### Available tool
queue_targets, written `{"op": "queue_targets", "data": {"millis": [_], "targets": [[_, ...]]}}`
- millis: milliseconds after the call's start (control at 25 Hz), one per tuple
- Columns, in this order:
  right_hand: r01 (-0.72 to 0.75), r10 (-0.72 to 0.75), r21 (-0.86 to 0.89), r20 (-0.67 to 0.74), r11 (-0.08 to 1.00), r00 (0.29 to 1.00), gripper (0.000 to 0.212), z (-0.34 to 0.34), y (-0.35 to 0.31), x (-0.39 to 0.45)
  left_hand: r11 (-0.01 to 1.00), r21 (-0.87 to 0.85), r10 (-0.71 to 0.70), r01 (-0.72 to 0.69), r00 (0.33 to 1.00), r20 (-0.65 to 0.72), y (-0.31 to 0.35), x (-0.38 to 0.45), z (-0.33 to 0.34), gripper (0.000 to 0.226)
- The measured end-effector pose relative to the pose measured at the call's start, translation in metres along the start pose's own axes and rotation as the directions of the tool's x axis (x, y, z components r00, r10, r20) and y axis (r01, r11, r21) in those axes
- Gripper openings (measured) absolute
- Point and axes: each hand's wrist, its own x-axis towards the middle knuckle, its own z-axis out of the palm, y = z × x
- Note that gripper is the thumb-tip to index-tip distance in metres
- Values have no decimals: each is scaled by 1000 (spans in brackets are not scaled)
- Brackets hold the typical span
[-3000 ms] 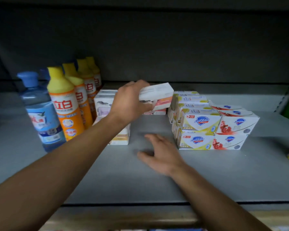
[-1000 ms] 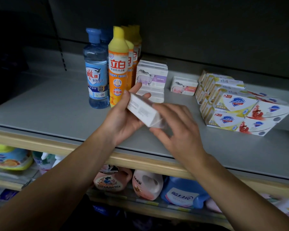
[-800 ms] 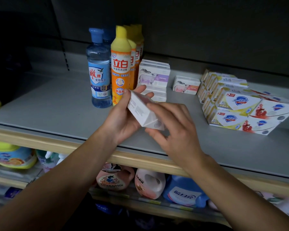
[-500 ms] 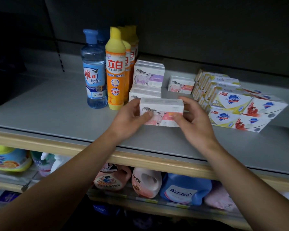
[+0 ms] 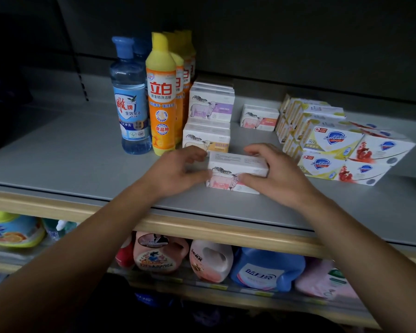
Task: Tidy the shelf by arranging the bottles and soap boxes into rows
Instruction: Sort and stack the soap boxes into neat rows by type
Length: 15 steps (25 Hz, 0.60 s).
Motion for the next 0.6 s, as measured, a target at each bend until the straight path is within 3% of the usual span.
{"op": "queue_targets", "data": {"millis": [120, 200, 280, 400, 600], "targets": [[64, -45, -176, 112, 982, 993, 45, -2, -15, 14, 950, 311, 27, -9, 998, -51, -19, -11, -12, 51], [34, -27, -142, 56, 989, 998, 41, -6, -19, 23, 901, 433, 43, -41, 999, 6, -22, -17, -10, 62], [54, -61, -80, -89, 995, 994, 41, -13, -24, 38, 878, 478, 18, -32, 999, 33, -22, -17, -7, 70], [124, -155, -132, -264, 984, 952, 42, -14, -36, 81, 862, 506, 19, -20, 1000, 7, -23, -16, -6, 70], [149, -223, -297, -234, 943, 946, 47, 19, -37, 149, 835, 550, -13, 11, 1000, 1, -25, -15, -5, 47]]}}
